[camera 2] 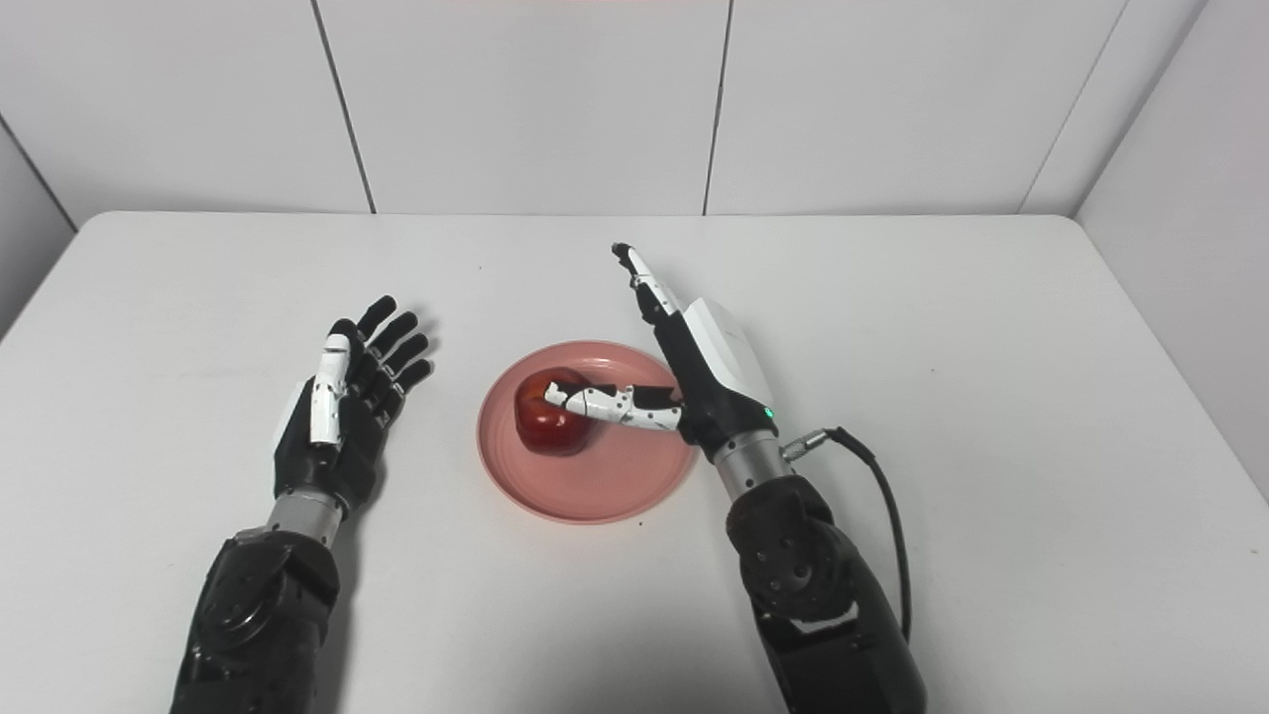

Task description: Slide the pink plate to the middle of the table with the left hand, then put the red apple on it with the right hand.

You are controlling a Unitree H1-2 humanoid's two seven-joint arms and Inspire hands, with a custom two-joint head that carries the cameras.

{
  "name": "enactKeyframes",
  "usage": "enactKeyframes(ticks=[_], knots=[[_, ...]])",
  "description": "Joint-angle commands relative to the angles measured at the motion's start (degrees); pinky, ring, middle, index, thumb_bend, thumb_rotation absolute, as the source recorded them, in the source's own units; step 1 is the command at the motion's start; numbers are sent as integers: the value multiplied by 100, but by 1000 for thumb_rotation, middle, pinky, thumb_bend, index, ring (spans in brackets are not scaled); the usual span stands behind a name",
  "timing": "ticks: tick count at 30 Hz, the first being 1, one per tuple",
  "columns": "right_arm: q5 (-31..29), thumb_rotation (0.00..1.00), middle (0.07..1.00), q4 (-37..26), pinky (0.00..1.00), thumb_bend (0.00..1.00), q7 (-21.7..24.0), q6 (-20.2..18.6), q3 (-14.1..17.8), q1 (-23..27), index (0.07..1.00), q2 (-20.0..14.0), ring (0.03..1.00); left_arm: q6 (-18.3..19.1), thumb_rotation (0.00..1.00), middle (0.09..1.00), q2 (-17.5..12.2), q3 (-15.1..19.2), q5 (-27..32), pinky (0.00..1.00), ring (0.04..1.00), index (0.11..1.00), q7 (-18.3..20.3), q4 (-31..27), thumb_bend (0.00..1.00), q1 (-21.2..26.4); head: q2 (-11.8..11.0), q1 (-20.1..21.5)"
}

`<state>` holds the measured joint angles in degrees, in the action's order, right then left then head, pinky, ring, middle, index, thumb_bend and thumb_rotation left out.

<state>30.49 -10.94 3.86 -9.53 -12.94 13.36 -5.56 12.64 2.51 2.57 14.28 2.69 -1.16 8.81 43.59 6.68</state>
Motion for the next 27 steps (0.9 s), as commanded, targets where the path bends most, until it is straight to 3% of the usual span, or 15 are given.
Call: enactKeyframes(ticks=[1,11,16,24,27], knots=[[-23,630,949,-259,855,1000,-245,371,143,232,960,-7,924,-149,1000,886,-7,-13,-5,888,882,866,61,-72,374,172,-3,23],[1,728,931,-474,832,1000,-470,150,636,153,962,-58,909,-178,1000,887,-24,1,24,888,883,869,109,-59,370,169,-18,86],[134,785,913,-487,755,1000,-631,112,827,47,947,-48,880,-157,1000,886,-25,14,34,886,882,867,100,-57,367,171,-23,108],[-35,874,917,-399,793,996,-717,67,1033,-171,953,14,882,-152,1000,887,-23,37,65,889,882,868,113,-46,359,188,-38,139],[14,916,915,-353,796,949,-757,-2,1072,-278,952,36,877,-166,1000,886,-27,54,92,886,880,867,134,-38,361,194,-41,139]])
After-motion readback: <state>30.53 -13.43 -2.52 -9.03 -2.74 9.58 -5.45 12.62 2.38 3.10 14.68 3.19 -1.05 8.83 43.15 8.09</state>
